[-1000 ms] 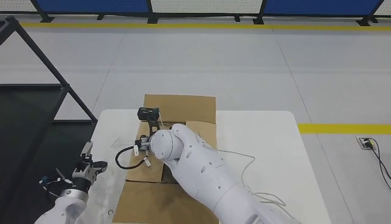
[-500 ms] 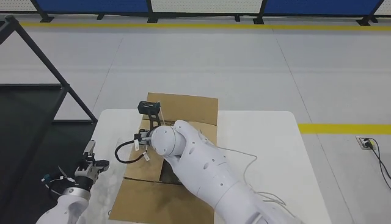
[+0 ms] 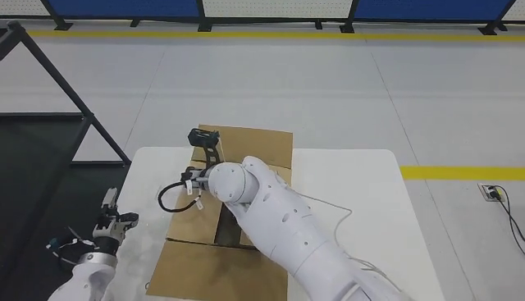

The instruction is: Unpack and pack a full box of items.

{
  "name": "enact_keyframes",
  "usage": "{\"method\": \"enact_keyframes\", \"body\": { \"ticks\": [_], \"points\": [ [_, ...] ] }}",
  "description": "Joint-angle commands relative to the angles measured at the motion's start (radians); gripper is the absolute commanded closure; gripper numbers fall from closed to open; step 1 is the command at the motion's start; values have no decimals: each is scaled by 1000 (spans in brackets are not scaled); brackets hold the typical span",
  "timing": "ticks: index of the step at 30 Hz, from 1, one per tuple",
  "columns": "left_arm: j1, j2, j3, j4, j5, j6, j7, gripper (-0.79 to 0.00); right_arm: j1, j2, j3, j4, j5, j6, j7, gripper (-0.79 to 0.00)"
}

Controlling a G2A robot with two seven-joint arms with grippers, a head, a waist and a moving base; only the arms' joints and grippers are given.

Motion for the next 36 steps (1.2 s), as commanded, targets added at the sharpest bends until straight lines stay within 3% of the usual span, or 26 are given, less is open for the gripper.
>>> {"method": "enact_keyframes", "body": {
  "ticks": [1, 5, 10, 12, 16, 18, 23, 31, 36],
  "points": [
    [6, -2, -12, 7, -12, -23, 29, -785, -5, 12, 21, -15, 7, -22, 13, 0],
    [12, -4, -6, 20, -14, -34, 52, -785, -27, 39, 63, -60, 14, -61, 43, 0],
    [18, 2, 4, 36, 27, -23, -42, -785, -74, 82, 124, -143, 5, -79, 85, 0],
    [24, 7, -4, 44, 45, -22, -95, -785, -102, 102, 152, -194, -4, -78, 105, -65],
    [47, 18, -33, 52, 42, -83, -250, -785, -185, 148, 223, -343, -35, -86, 172, -357],
    [60, 25, -56, 61, 9, -122, -350, -785, -241, 172, 265, -436, -50, -86, 214, -785],
    [75, 39, -79, 67, 44, -180, -492, -785, -362, 214, 325, -641, -116, -57, 298, -785],
    [93, 50, -22, 13, 268, -295, -510, -785, -362, 214, 325, -641, -116, -57, 298, -785],
    [117, 55, -13, -1, 184, -383, -609, -785, -397, 222, 354, -673, -82, -61, 266, -785]
  ]
}}
